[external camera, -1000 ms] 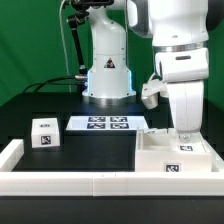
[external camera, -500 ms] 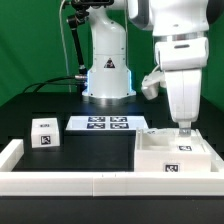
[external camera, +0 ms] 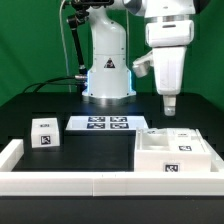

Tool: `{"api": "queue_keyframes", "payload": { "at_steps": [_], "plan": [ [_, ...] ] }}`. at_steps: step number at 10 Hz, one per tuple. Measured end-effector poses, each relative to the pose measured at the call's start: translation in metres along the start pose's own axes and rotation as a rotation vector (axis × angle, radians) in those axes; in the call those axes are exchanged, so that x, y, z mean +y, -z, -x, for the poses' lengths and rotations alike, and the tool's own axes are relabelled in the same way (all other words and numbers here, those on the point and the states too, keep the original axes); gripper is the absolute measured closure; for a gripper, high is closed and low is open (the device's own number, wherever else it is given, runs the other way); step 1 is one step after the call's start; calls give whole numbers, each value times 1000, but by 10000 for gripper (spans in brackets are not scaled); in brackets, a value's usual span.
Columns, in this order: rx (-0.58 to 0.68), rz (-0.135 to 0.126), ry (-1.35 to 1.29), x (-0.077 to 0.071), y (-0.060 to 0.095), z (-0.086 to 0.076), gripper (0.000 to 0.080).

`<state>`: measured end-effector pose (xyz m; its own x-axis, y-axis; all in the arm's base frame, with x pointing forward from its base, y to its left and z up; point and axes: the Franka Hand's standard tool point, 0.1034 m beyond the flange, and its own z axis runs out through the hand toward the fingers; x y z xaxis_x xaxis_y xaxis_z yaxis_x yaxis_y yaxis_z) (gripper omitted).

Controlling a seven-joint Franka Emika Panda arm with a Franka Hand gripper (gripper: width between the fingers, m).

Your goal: Assemble cabinet

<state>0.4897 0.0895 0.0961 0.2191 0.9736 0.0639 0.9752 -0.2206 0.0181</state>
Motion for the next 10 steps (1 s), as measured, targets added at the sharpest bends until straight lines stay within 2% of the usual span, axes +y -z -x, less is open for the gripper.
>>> {"api": "queue_keyframes", "payload": {
  "at_steps": [1,5,7,8,10],
  "plan": [
    [-4,-6,8,-10,-2,1,2],
    [1,0,46,-6,-4,4,2],
    [37,64,345,1,-7,29,2],
    [42,63,378,-4,-9,28,2],
    [30,90,526,-15,-15,16,2]
  ]
}}
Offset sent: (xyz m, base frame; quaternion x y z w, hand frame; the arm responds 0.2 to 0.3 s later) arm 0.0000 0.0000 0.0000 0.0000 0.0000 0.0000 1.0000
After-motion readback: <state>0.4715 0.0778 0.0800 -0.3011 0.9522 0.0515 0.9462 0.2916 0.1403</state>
